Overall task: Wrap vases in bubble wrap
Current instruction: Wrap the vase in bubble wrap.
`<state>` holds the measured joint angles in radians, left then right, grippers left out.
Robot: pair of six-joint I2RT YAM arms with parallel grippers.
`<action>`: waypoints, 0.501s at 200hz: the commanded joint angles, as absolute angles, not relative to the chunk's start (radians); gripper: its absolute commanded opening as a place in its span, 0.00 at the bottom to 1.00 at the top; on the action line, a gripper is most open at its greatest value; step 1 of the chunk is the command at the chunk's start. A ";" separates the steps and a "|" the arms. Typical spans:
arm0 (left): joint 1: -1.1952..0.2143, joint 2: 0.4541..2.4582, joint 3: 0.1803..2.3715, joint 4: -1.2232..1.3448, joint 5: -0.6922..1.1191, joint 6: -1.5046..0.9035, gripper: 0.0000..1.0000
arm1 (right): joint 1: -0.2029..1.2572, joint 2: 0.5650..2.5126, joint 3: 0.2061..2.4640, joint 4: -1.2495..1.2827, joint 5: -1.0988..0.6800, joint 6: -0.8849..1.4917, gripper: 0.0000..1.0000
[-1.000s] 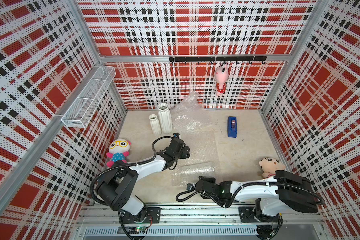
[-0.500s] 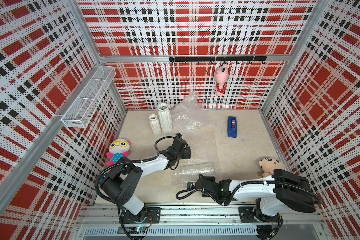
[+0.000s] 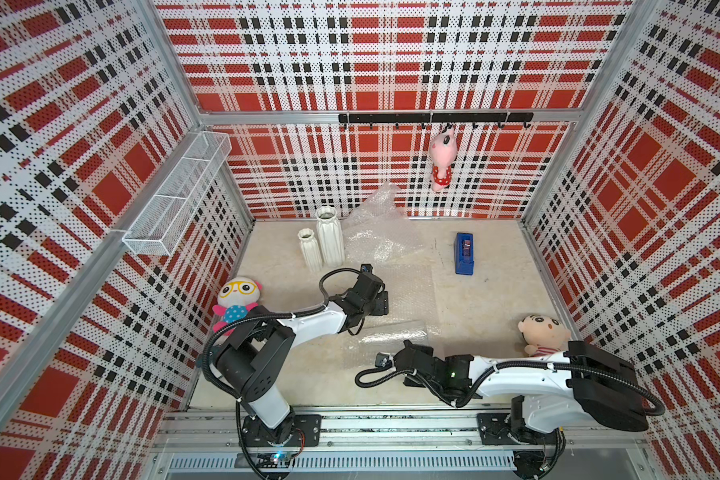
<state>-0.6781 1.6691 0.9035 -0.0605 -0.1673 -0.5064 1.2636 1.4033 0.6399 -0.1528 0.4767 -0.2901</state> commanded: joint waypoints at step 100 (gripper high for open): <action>-0.725 1.760 1.018 -0.118 -0.167 -0.397 0.72 | 1.225 1.333 0.607 -0.067 0.486 -0.227 0.03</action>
<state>-0.6922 1.7329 0.9791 -0.0944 -0.1692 -0.4438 1.2282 1.3609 0.6201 -0.0860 0.4767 -0.2584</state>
